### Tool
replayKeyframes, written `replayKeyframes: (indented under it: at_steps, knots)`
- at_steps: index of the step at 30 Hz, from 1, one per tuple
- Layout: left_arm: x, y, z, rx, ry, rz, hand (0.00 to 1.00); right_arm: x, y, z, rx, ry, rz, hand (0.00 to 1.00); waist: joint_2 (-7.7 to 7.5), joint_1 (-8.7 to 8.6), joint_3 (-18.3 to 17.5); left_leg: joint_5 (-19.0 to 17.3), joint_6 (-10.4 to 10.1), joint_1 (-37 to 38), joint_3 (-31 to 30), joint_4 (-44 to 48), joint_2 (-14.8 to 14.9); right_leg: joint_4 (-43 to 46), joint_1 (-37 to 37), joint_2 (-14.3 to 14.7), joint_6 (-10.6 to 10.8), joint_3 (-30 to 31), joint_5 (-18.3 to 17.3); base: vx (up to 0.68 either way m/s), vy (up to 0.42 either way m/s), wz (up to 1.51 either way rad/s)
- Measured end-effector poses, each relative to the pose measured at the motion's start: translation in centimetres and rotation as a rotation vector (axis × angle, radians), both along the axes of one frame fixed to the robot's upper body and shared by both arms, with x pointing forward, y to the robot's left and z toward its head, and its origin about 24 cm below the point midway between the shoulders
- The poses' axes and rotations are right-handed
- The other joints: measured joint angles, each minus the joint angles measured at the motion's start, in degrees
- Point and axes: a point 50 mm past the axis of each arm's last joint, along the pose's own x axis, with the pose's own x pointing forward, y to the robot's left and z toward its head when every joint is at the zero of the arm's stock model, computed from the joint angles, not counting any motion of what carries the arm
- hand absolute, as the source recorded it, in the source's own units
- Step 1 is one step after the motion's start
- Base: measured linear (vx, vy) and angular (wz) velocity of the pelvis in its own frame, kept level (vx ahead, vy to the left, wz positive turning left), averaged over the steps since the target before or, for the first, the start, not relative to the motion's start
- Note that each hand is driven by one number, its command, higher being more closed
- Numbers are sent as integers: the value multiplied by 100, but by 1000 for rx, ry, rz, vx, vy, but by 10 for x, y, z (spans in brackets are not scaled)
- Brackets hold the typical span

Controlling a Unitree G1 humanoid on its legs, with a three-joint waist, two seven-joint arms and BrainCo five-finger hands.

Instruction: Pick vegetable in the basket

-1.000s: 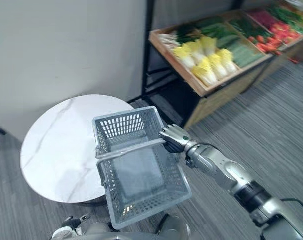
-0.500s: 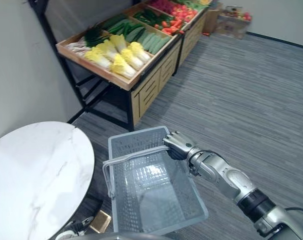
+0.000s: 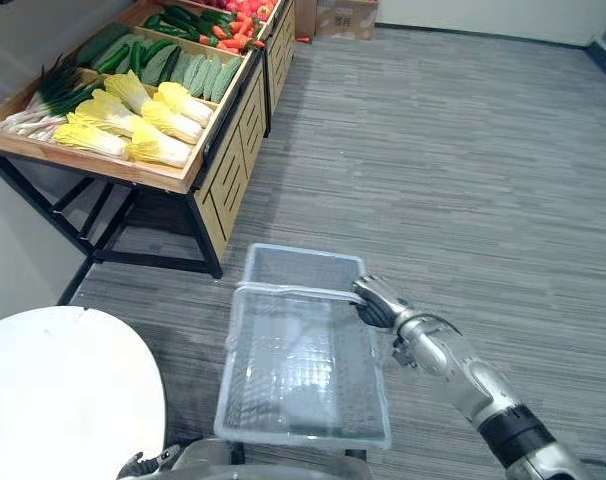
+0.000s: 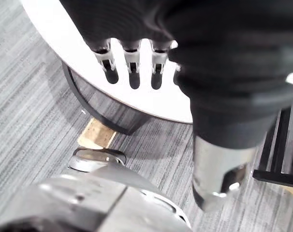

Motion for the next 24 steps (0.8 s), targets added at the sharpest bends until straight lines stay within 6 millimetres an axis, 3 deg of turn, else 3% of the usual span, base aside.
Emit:
replayKeyframes:
  at_steps: [2, 9, 12, 13, 14, 16, 17, 18, 20, 22, 24]
  knots:
    - [-2, -4, -1, -9, 8, -9, 0, -5, -23, -14, -21, 58, -104, 100, 99, -26, -21, 1, -1, 67, 122, -59, -54, 3, -39, -61, 119, 95, 75, 139, 70, -25]
    - [-1, -3, -1, 14, 19, -82, 0, -28, -54, -44, -14, 147, -313, 100, 98, -111, -31, 11, 2, 472, 286, -598, -5, 532, -443, 61, 158, 288, 107, 64, 8, -34]
    - [-3, -4, -1, 14, 28, -87, 0, -37, -60, -54, 18, 165, -398, 100, 133, -220, -48, 54, 45, 711, 260, -770, -6, 1607, -862, 46, 154, 302, 105, 32, 69, -2]
    - [-3, -3, -1, 19, 31, -105, 0, -38, -61, -57, 26, 170, -427, 100, 103, -238, -30, 68, 79, 890, 289, -893, -45, 2395, -1196, -8, 25, 311, 152, 20, 104, -6]
    - [-2, -3, -1, 21, 34, -122, 0, -39, -63, -61, 25, 172, -452, 100, 90, -245, -10, 37, 182, 1149, 297, -1097, -87, 3112, -1458, -66, -249, 285, 306, 25, 102, -11]
    - [0, -4, -1, 24, 34, -148, 0, -38, -66, -59, 33, 145, -489, 100, 40, -250, 64, -93, 406, 1516, 276, -1331, -159, 3944, -1744, -222, -549, 278, 525, 19, 41, -6]
    - [3, -1, 0, 36, 33, -170, 0, -38, -66, -59, 41, 140, -494, 100, 20, -308, 119, -233, 562, 1719, 251, -1367, -217, 4482, -1896, -336, -539, 263, 376, 51, 20, 8]
    - [3, -1, 0, 40, 42, -188, 0, -38, -64, -60, 51, 135, -490, 100, 7, -393, 121, -313, 595, 1843, 209, -1362, -216, 4736, -1984, -327, -527, 110, -106, 73, 20, 16]
    - [12, -2, 1, 46, 26, -206, 0, -39, -64, -61, 58, 124, -496, 100, 55, -488, 141, -396, 578, 1906, 168, -1345, -147, 4356, -2098, -171, -538, -218, -495, 199, -23, 18]
    - [37, -3, 7, 53, -40, -231, 0, -38, -69, -62, 65, 129, -523, 100, 147, -576, 247, -478, 507, 1903, 116, -1284, -23, 3211, -2137, 60, -456, -451, -437, 272, -88, 23]
    - [101, -9, 32, 73, -267, -279, 0, -40, -79, -65, 70, 139, -592, 100, 126, -568, 353, -548, 120, 2014, 89, -1251, 68, 797, -2130, 238, -165, -500, -52, 490, -229, 25]
